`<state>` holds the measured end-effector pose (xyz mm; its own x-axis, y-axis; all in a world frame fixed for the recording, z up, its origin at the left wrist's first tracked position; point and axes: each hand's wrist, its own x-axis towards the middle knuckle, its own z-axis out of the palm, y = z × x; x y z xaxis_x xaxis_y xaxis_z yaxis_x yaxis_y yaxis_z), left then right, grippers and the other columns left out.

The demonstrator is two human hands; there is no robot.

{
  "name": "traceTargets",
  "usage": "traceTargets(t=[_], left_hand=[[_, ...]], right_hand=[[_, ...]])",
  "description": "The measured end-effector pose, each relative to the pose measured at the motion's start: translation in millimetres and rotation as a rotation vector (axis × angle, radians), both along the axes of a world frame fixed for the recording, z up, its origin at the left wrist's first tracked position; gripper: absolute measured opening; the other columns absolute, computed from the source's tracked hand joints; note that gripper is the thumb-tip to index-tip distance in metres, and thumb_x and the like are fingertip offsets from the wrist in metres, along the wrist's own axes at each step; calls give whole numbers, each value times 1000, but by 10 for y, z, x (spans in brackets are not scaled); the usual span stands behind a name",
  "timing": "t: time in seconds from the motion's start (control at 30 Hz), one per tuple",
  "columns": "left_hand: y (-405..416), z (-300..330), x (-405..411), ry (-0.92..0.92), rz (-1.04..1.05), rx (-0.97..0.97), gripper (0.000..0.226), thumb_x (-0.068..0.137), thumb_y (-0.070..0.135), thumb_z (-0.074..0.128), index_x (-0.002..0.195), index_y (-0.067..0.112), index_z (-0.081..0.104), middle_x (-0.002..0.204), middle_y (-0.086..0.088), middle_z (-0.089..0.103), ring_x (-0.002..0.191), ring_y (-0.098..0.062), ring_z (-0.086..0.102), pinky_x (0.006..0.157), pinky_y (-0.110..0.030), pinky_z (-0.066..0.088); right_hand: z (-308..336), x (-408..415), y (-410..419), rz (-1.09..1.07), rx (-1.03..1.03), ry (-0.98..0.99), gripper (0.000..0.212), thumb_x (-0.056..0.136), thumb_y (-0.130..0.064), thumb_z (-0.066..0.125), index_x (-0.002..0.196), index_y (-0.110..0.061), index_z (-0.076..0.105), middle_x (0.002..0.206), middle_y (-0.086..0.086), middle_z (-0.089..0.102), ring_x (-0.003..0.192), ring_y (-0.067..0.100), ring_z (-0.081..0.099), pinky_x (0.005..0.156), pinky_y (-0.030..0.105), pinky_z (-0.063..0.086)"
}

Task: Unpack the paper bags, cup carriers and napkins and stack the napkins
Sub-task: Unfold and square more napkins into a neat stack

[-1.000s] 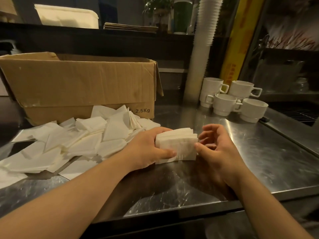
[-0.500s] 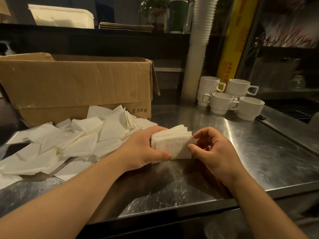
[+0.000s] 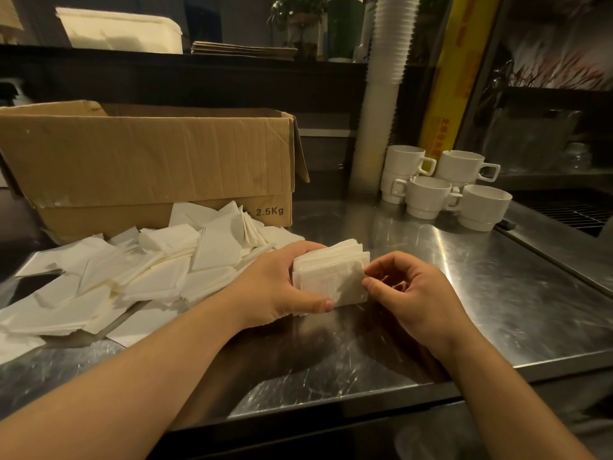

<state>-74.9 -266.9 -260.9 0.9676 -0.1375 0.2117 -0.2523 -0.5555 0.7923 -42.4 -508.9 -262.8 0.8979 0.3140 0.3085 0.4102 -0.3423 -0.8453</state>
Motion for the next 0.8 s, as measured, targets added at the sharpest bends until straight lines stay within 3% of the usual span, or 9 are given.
traceTargets(t=[0.17,0.27,0.5,0.67,0.8], left_hand=[[7,-4,1,-4,-12,4,68,73,37,93,127,46,52,115,27,62,109,13,55,82,-9,54],[9,3,2,1,-12,16,69,73,38,93,128,47,51,115,27,61,109,13,55,81,-8,53],[12,30,-26,33,-32,10,69,74,36,92,123,54,48,115,31,60,107,17,53,78,-2,48],[1,49,-36,51,-42,33,69,74,39,91,123,55,46,115,31,59,107,17,53,81,-4,48],[0,50,-43,52,-36,54,67,75,41,90,122,56,44,117,32,57,107,16,52,79,-2,46]], right_hand=[[-18,11,5,-1,-19,-7,17,90,-26,75,101,-35,66,89,-17,71,83,7,66,73,28,62],[-14,16,3,-19,-20,-7,11,91,-26,73,97,-33,68,89,-12,72,83,10,67,71,26,61],[-16,5,-4,14,11,26,6,95,-25,69,94,-31,69,90,-8,73,85,18,68,77,37,63],[-6,-13,-2,26,16,27,10,93,-24,69,95,-34,71,92,-7,73,83,19,67,72,33,63],[-10,-9,0,30,-10,28,8,92,-27,70,94,-35,72,91,-7,73,83,20,67,73,37,62]])
